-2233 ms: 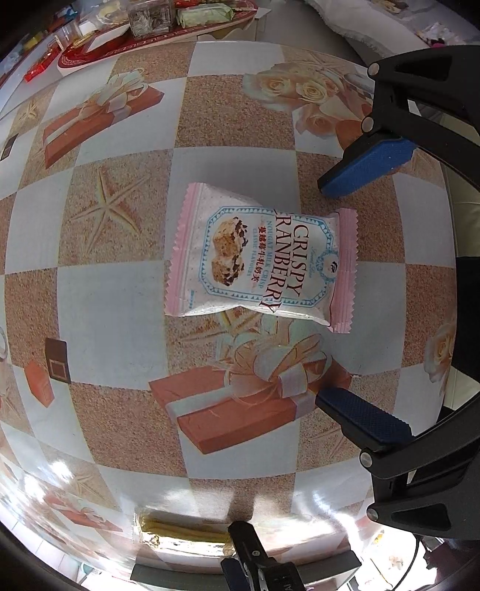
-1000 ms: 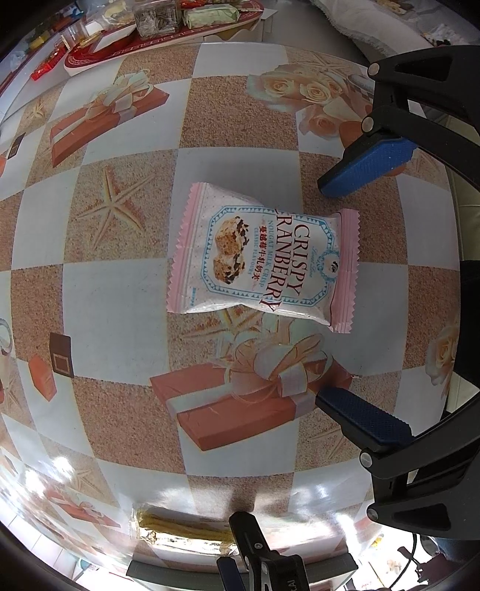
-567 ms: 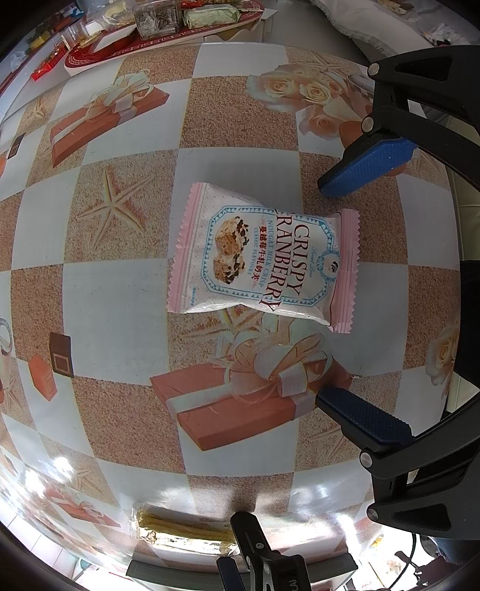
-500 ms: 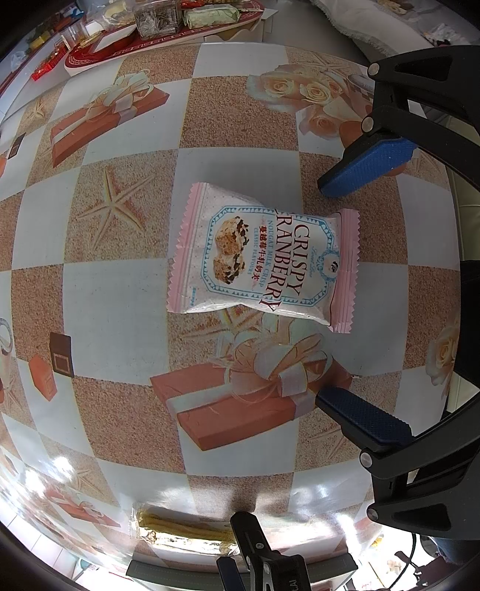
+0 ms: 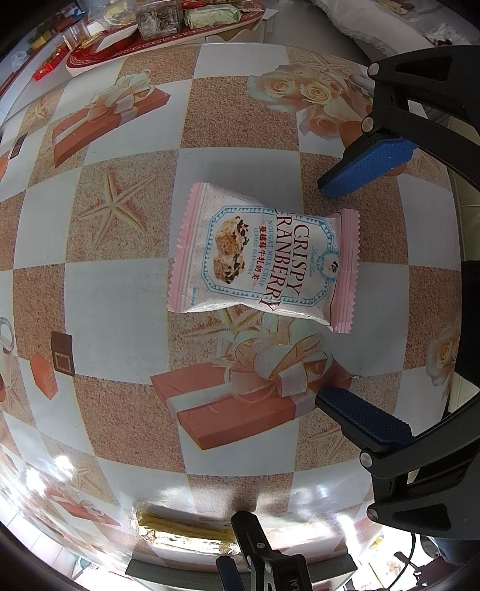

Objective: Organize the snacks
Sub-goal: 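Grasp the yellow rice cracker with the left tool while the right tool grasps the Crispy Cranberry pack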

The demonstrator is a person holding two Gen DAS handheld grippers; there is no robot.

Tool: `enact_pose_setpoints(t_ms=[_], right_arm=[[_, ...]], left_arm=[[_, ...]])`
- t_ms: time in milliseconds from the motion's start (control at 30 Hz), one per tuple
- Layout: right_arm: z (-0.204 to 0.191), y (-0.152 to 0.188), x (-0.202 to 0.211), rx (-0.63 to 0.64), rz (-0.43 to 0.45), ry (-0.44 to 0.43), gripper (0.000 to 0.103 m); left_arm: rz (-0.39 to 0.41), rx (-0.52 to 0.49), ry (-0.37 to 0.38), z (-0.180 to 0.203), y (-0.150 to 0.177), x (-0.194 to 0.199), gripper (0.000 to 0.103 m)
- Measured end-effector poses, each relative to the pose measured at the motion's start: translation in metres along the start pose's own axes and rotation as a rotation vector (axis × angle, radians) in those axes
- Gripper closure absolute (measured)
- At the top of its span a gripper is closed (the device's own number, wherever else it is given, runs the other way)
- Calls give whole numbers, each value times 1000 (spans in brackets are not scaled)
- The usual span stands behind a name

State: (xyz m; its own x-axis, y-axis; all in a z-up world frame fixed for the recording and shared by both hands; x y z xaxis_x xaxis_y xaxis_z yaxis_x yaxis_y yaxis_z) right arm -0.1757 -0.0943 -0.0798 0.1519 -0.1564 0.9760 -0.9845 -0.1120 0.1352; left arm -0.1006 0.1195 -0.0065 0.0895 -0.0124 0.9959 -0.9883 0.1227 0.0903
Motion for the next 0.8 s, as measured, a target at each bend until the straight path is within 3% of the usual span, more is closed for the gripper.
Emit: enact_pose_setpoints(t_ms=[800], right_arm=[[0, 1, 1, -2, 6, -4, 0]], left_arm=[[5, 3, 0, 0, 0, 1, 0]])
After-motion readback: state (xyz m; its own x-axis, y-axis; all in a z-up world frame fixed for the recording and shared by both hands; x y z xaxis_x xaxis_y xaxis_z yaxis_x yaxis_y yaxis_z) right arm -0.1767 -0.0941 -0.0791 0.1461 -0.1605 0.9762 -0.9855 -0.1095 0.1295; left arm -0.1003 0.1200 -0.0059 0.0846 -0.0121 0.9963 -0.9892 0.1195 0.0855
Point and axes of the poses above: each gripper's, at about its wrist camera, not at the fingertips, and x roughly against the way its jaws point, z to its right, y to its underside, the point moved 1 cm from there along -x, roughly the way its jaws point, and after that the axes turned 3 degrees about -x, right-handed, at the moved point
